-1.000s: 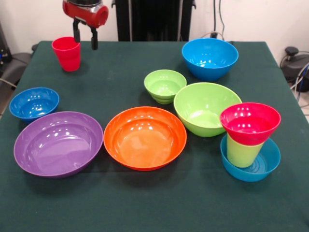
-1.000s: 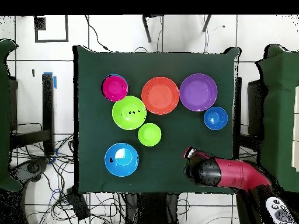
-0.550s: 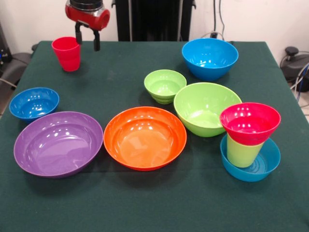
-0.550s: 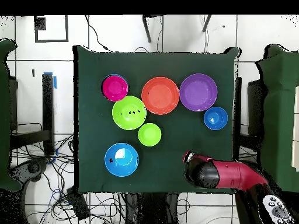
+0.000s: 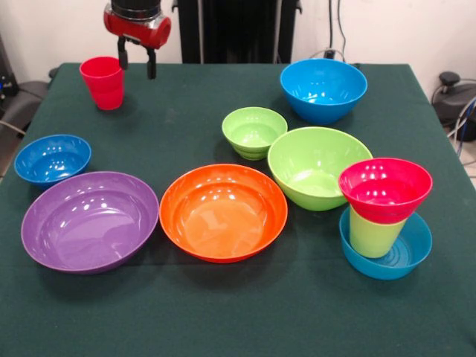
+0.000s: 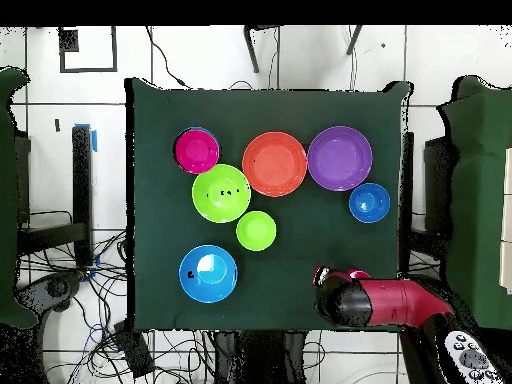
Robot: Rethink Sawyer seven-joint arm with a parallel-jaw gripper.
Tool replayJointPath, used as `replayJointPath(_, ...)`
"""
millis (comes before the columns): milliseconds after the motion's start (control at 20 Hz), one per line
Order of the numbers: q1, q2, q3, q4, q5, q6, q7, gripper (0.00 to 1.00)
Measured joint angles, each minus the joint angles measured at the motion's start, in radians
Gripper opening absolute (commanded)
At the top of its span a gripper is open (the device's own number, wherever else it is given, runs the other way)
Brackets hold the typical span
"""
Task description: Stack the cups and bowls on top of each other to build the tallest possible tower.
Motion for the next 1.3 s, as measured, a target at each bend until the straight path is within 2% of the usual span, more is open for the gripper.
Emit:
replayJointPath(900,-0.046,0.0,0.001,0.0,-0.035,0.0,0.0,1.0)
replayJointPath(1300,-0.046,0.016,0.0,0.0,-0.09,0.0,0.0,1.0)
